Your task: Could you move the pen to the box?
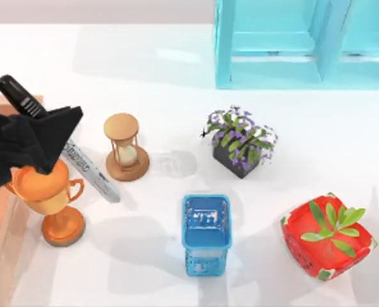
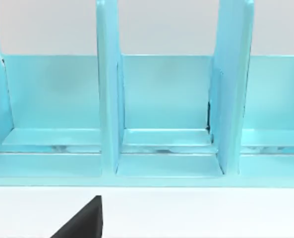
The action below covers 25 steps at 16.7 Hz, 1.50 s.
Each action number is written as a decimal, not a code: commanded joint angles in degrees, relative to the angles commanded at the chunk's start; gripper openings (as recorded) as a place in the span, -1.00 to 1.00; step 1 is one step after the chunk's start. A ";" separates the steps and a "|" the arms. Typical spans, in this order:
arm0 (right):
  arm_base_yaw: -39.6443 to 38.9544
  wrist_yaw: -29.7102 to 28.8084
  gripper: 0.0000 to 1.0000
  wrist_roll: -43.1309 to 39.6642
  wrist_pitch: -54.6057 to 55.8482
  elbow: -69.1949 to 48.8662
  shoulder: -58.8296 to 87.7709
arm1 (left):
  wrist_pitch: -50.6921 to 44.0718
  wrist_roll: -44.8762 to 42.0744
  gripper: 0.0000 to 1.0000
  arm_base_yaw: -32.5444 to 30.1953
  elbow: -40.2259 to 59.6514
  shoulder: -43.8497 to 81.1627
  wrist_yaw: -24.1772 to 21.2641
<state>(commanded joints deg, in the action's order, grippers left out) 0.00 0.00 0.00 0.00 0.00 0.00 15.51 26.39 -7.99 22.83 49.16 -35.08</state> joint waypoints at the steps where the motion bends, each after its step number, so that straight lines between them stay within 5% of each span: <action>1: 0.00 0.00 1.00 0.00 0.00 0.00 0.00 | -0.24 -0.04 -1.00 0.18 0.00 -0.23 -0.15; 7: 0.00 0.00 1.00 0.00 0.00 0.00 0.00 | 0.41 0.09 -1.00 0.29 0.10 0.47 -0.63; 10: 0.00 0.00 1.00 0.00 0.00 0.00 0.00 | 5.10 1.49 -1.00 3.16 2.14 4.81 -5.95; 25: 0.00 0.00 1.00 0.00 0.00 0.00 0.00 | 61.71 11.83 -1.00 37.06 24.26 44.49 -66.77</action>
<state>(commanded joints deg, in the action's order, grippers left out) 0.00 0.00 0.00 0.00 0.00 0.00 77.21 38.22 29.06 47.09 93.64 -101.85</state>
